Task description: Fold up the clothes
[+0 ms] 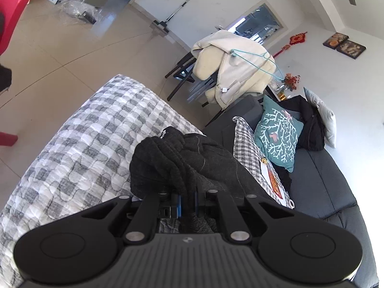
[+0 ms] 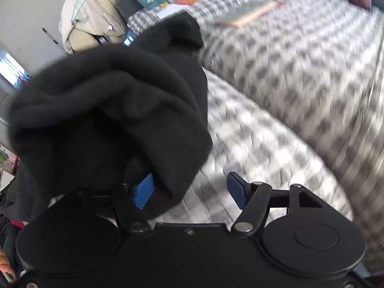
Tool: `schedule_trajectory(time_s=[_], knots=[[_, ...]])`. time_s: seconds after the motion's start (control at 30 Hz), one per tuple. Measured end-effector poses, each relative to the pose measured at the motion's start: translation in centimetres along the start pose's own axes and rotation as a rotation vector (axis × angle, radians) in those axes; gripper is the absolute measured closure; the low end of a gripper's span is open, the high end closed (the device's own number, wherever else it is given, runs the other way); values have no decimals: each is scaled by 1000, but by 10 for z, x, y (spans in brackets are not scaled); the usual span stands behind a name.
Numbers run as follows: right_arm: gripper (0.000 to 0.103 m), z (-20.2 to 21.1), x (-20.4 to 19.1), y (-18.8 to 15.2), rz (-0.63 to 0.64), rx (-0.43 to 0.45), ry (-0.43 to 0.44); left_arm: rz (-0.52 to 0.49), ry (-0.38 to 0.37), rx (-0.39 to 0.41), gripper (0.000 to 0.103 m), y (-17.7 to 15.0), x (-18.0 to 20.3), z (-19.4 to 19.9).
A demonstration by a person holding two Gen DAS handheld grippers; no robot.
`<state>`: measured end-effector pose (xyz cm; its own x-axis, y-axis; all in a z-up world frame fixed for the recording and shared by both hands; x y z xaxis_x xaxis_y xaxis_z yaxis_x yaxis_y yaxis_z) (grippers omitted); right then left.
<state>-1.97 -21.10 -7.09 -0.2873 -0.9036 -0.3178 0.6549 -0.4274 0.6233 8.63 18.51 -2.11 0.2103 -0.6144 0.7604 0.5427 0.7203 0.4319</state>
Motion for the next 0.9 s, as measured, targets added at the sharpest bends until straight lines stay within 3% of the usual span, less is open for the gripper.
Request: schedule_trajectory(time_s=[0.03, 0.07, 0.13, 0.2, 0.33, 0.4, 0.47, 0.63, 0.77, 0.87, 0.9], knots=[[56, 1, -8, -2, 65, 26, -34, 1, 3, 11, 95, 0, -1, 1], [83, 3, -13, -2, 123, 53, -40, 5, 6, 16, 95, -1, -1, 3], [90, 6, -13, 5, 176, 65, -47, 11, 4, 14, 95, -1, -2, 7], [92, 11, -7, 15, 202, 68, -74, 21, 3, 9, 95, 0, -3, 12], [93, 40, 16, 51, 291, 184, -278, 23, -19, -34, 95, -4, 0, 24], [93, 61, 34, 77, 396, 273, -406, 37, -45, -96, 95, -12, 2, 28], [93, 74, 43, 92, 496, 292, -469, 4, -57, -122, 95, -22, 9, 35], [93, 85, 51, 93, 900, 375, -703, -90, -89, -150, 95, -49, 26, 53], [93, 70, 64, 63, 1255, 388, -886, -179, -41, -190, 95, -73, 21, 58], [93, 60, 82, 37, 1358, 288, -795, -221, 6, -215, 95, -79, 11, 58], [93, 60, 88, 29, 1358, 242, -720, -237, 21, -224, 95, -81, 7, 58]])
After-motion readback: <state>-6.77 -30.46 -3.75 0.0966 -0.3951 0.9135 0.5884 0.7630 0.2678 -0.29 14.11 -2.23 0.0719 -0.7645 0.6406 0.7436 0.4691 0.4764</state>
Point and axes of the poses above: each gripper's, at about its wrist camera, not at the fingertips, and z roughly against the way its jaws point, x to its right, y to its top, the point moved 3 cm from there along -z, roughly the way its jaws point, and after that the axes turned 9 degrees about z, right-handed, at the moved point
